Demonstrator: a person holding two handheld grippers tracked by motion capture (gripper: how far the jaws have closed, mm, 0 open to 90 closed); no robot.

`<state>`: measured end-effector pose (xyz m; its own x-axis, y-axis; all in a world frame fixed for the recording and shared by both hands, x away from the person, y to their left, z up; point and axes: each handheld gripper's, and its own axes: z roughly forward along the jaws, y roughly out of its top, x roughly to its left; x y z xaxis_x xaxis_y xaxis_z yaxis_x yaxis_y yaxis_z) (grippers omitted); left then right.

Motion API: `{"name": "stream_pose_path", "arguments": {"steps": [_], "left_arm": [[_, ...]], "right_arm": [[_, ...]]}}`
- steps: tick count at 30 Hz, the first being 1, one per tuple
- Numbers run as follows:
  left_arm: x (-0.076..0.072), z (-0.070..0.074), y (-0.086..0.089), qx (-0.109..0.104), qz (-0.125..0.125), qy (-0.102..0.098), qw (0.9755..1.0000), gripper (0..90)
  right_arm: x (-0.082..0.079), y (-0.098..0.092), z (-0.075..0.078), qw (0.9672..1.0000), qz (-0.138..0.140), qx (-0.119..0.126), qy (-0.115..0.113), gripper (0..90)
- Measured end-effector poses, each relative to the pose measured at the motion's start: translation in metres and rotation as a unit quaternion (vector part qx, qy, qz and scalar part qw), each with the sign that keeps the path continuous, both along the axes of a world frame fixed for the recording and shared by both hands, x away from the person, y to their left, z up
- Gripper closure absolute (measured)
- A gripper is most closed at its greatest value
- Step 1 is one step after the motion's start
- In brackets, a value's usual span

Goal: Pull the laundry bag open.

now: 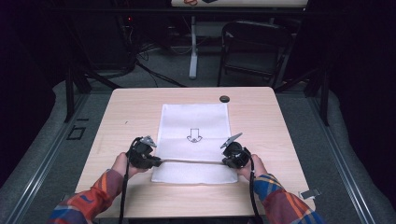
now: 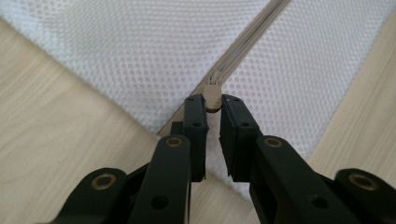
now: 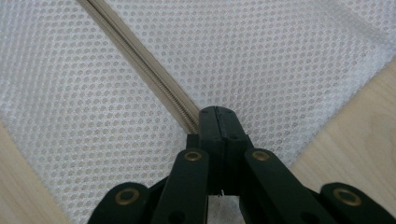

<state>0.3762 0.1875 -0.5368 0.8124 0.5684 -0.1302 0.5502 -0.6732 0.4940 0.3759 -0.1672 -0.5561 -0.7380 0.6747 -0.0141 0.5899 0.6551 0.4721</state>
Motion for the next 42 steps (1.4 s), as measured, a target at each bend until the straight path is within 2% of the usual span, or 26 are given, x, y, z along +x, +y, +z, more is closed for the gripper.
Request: {"name": "stream_pose_path", "arguments": {"steps": [2,4,8,10,12,13,18,22,27,34,35,37,39,41,42], "left_arm": [[-0.001,0.000,0.002,0.000,0.000,0.003,1.0000,81.1],[-0.001,0.000,0.001,0.010,0.000,0.001,1.0000,81.1],[-0.002,-0.001,0.006,0.009,0.010,0.001,0.9999,81.1],[-0.002,-0.001,0.009,0.015,0.016,0.001,0.9998,81.1],[-0.001,-0.001,0.014,0.012,0.021,0.005,0.9997,81.1],[-0.001,-0.001,0.015,0.017,0.026,0.004,0.9995,81.1],[-0.001,-0.003,0.026,0.017,0.040,0.010,0.9990,81.1],[-0.002,-0.002,0.030,0.015,0.040,0.011,0.9990,81.0],[0.000,-0.005,0.031,0.012,0.039,0.022,0.9989,81.0],[0.001,-0.006,0.029,0.016,0.041,0.024,0.9987,80.3],[0.002,-0.006,0.029,0.018,0.045,0.025,0.9985,79.5],[0.002,-0.006,0.029,0.017,0.047,0.026,0.9984,78.6],[0.002,-0.004,0.029,0.011,0.046,0.028,0.9985,74.0],[0.001,-0.002,0.028,0.007,0.045,0.027,0.9986,68.2],[0.001,-0.001,0.027,0.005,0.046,0.026,0.9986,65.4]], "right_arm": [[0.000,0.000,0.000,1.0000,-0.003,0.001,0.000,90.0],[0.000,-0.001,0.000,1.0000,-0.002,0.000,0.001,90.0],[0.001,-0.001,0.000,1.0000,-0.001,-0.002,0.001,90.0],[0.001,-0.002,-0.001,1.0000,-0.003,0.006,-0.002,90.0],[0.001,-0.002,0.000,1.0000,-0.005,0.002,0.000,90.0],[0.001,-0.002,-0.001,0.9999,-0.010,0.012,-0.001,90.0],[0.002,-0.003,0.000,1.0000,-0.005,0.002,0.003,90.0],[0.002,-0.003,0.000,1.0000,-0.005,0.002,0.002,90.0],[0.002,-0.004,0.000,1.0000,-0.007,0.005,0.002,90.0],[0.002,-0.005,-0.001,0.9999,-0.001,0.010,0.002,89.8],[0.002,-0.005,-0.001,0.9999,-0.002,0.015,0.002,89.0],[0.001,-0.003,0.000,1.0000,0.003,0.005,-0.001,87.8],[0.001,-0.002,0.001,1.0000,0.008,0.002,-0.005,85.7],[0.000,-0.001,0.001,0.9999,0.010,0.008,-0.006,83.1],[0.000,-0.001,0.003,0.9999,0.013,0.002,-0.009,81.7]]}}
